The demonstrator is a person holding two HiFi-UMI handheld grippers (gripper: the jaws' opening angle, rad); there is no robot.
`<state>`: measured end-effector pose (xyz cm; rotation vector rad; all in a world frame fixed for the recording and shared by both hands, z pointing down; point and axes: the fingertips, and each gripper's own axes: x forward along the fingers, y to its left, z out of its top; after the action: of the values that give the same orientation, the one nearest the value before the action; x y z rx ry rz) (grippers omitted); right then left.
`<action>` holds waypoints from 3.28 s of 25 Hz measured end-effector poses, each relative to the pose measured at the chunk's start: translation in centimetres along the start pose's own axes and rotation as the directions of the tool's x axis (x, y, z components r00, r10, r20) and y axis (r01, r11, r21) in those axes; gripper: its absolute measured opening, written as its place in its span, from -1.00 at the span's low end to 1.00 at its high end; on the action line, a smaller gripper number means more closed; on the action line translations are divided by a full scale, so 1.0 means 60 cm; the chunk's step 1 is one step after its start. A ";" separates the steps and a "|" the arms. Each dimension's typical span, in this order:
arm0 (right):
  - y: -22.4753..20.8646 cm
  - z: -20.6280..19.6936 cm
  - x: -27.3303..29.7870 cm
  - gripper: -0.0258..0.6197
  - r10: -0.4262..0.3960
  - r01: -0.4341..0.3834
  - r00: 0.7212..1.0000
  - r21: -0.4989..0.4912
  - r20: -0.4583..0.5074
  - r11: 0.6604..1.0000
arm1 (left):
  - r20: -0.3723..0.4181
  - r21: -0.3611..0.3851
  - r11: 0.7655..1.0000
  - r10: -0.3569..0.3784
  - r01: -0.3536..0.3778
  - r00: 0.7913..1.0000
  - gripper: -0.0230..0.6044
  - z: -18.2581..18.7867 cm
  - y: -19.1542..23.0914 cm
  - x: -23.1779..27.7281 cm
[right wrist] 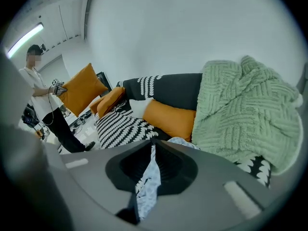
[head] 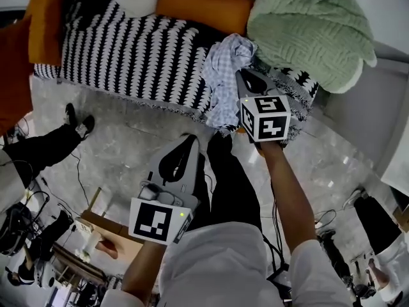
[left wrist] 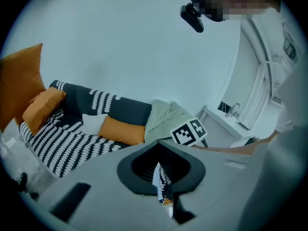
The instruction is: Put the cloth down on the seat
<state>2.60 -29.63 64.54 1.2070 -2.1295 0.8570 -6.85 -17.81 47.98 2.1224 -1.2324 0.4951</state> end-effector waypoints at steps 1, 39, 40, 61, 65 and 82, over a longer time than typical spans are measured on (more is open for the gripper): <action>0.001 0.000 -0.007 -0.83 -0.001 0.001 1.000 0.001 0.005 1.000 | 0.005 0.001 1.000 -0.002 0.002 1.000 -0.92 0.004 -0.001 -0.001; 0.206 0.092 -0.324 -0.91 0.068 -0.041 0.974 -0.128 0.214 0.991 | 0.136 0.115 0.989 -0.107 0.091 0.985 -0.92 0.104 -0.072 -0.157; 0.215 0.094 -0.333 -0.91 0.076 -0.049 0.974 -0.127 0.215 0.991 | 0.138 0.118 0.988 -0.113 0.097 0.984 -0.92 0.106 -0.075 -0.164; 0.351 0.163 -0.509 -0.91 0.192 -0.143 0.931 -0.173 0.311 0.974 | 0.249 0.149 0.985 -0.121 0.086 0.961 -0.92 0.157 -0.089 -0.282; 0.376 0.166 -0.535 -0.91 0.203 -0.145 0.922 -0.191 0.329 0.971 | 0.266 0.149 0.986 -0.119 0.081 0.957 -0.92 0.155 -0.091 -0.308; 0.443 0.170 -0.609 -0.91 0.177 -0.110 0.889 -0.179 0.421 0.978 | 0.324 0.169 0.980 -0.158 0.108 0.933 -0.92 0.159 -0.098 -0.381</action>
<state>-5.78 -7.13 24.90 1.2630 -2.6178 0.5006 -12.92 -7.67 25.45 2.4742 -1.2513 0.1707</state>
